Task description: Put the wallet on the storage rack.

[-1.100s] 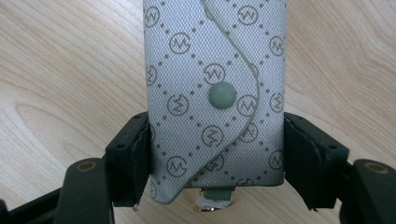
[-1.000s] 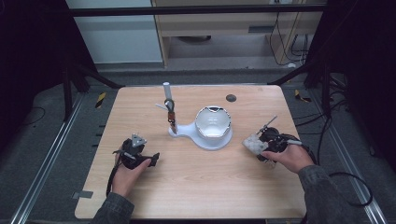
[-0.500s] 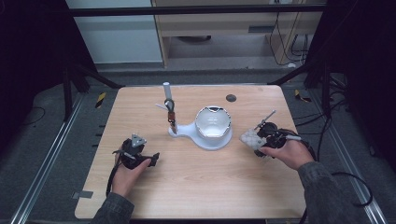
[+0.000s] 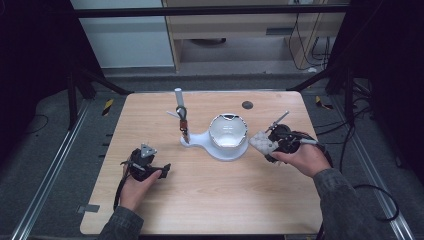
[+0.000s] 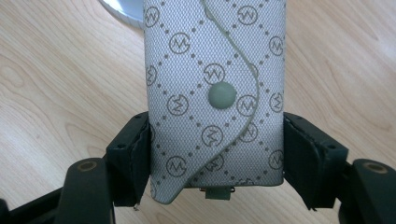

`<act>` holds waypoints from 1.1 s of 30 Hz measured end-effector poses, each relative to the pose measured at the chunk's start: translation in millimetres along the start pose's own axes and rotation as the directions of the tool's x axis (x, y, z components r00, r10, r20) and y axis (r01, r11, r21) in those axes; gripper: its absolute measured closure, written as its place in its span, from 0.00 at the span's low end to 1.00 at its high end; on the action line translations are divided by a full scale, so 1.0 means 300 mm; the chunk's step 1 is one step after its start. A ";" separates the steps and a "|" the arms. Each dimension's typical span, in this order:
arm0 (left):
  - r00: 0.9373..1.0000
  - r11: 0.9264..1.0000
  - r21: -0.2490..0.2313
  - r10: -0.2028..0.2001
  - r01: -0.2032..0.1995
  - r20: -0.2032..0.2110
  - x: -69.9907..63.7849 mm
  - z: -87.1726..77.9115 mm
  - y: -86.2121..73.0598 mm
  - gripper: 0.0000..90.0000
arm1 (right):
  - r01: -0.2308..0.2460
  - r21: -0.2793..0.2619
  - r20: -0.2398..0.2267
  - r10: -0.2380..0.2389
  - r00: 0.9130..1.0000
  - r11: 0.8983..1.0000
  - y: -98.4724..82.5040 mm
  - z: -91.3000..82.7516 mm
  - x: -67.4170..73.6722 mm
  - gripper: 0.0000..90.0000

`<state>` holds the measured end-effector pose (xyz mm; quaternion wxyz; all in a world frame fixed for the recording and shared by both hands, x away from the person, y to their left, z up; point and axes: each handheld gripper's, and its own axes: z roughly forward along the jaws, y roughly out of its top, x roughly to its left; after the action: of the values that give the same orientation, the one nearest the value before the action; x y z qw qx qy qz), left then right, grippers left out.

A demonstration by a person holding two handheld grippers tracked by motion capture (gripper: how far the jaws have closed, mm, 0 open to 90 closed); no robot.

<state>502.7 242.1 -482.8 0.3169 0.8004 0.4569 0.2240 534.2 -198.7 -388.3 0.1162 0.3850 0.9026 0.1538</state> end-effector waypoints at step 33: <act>1.000 1.000 -0.003 -0.001 0.001 0.004 0.000 -0.001 0.000 0.14 | 0.085 -0.018 0.000 -0.085 0.996 0.996 0.206 -0.017 0.097 0.35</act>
<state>502.6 242.1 -482.5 0.3191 0.8002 0.4563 0.2228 553.6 -138.0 -363.6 0.1256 0.3451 0.9167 0.1572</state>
